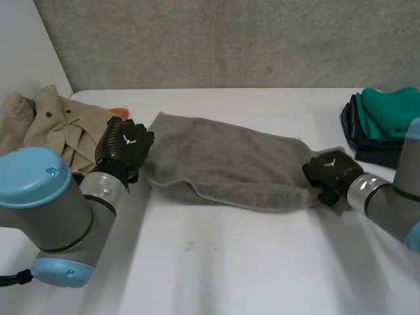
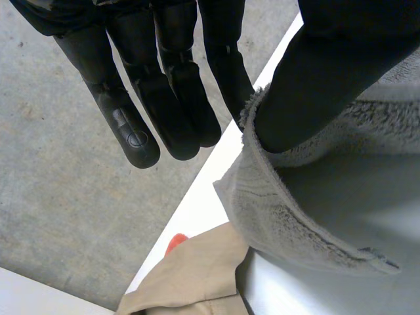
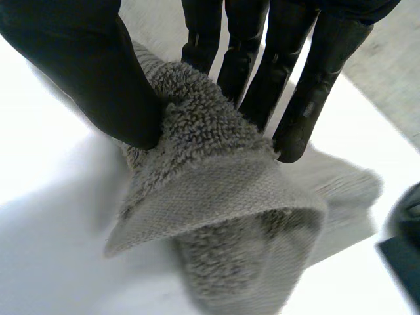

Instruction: Fold the laundry.

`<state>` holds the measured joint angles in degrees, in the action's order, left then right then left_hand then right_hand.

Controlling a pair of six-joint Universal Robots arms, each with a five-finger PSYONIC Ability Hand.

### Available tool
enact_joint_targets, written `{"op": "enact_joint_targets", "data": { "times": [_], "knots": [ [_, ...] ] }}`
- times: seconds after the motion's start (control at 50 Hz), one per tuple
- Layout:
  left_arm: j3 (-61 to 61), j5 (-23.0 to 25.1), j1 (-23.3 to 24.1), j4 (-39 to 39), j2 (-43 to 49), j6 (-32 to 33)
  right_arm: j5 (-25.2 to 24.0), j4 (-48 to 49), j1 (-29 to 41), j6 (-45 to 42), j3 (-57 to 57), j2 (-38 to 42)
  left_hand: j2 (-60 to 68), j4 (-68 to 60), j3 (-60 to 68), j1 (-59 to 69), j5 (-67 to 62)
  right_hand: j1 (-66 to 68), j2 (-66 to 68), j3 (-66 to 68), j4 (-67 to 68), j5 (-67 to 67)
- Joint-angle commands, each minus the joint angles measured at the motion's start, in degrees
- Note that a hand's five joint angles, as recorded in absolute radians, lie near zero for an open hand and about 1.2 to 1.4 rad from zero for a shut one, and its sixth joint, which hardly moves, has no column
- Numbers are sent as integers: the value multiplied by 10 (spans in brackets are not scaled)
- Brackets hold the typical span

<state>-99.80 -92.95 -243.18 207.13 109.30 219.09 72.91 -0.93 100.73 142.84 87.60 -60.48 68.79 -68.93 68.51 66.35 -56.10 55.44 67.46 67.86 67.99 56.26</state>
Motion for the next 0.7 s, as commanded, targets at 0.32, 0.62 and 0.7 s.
{"op": "enact_joint_targets", "data": {
  "times": [0.32, 0.62, 0.7],
  "knots": [
    [-74, 4, -12, -330, -201, 27, -39, -373, -67, -46, -76, -150, 112, -111, 115, 136, -139, 246, 125, 121, 120, 137],
    [278, -7, -12, -107, 55, 42, 2, -61, -13, 117, -283, -15, 112, -111, 115, 136, -139, 246, 125, 121, 120, 137],
    [384, -31, -21, 8, 50, 40, 50, 85, -4, 180, -336, -34, 112, -111, 115, 136, -139, 246, 125, 121, 120, 137]
  ]
}}
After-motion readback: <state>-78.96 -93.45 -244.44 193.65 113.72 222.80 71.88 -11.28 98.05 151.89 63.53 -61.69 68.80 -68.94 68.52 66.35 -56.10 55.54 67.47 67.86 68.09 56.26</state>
